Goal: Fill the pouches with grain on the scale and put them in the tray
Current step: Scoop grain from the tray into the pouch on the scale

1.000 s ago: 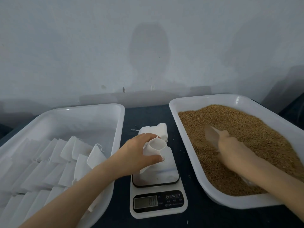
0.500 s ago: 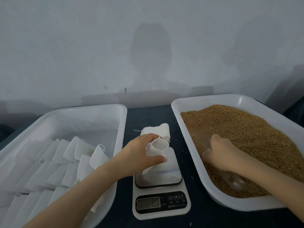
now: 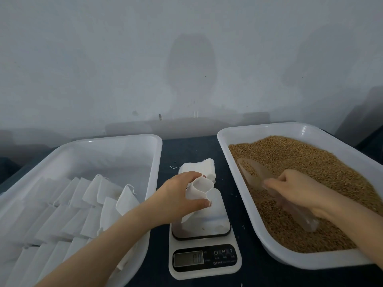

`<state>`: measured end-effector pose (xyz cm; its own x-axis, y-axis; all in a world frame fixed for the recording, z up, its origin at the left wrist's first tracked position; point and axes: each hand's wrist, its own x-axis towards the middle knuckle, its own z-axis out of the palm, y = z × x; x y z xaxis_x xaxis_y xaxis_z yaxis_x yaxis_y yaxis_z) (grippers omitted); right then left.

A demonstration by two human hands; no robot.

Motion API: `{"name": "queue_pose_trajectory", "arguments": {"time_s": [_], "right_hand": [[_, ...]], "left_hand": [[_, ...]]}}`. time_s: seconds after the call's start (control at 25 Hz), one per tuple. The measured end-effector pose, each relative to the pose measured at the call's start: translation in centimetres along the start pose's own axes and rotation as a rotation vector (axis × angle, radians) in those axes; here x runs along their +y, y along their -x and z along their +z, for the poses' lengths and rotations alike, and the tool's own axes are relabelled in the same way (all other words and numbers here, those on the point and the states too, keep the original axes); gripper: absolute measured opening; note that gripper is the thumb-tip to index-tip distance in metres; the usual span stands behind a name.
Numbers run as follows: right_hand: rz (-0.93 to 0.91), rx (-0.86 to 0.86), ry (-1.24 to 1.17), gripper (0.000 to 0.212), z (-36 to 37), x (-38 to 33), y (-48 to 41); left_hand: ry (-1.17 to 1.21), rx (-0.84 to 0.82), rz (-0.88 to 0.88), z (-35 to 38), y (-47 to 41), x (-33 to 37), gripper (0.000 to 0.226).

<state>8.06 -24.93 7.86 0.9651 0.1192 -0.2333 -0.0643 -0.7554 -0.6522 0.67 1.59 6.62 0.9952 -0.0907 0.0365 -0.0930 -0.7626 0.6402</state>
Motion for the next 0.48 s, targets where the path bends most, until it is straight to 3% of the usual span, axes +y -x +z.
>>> {"name": "queue_pose_trajectory", "arguments": {"time_s": [0.24, 0.48], "right_hand": [[-0.159, 0.220, 0.389, 0.023, -1.0, 0.5, 0.1], [-0.270, 0.174, 0.331, 0.029, -1.9, -1.1, 1.5]], "left_hand": [[0.000, -0.020, -0.013, 0.2, -0.1, -0.3, 0.060], [0.025, -0.024, -0.022, 0.1, -0.2, -0.5, 0.058]]}}
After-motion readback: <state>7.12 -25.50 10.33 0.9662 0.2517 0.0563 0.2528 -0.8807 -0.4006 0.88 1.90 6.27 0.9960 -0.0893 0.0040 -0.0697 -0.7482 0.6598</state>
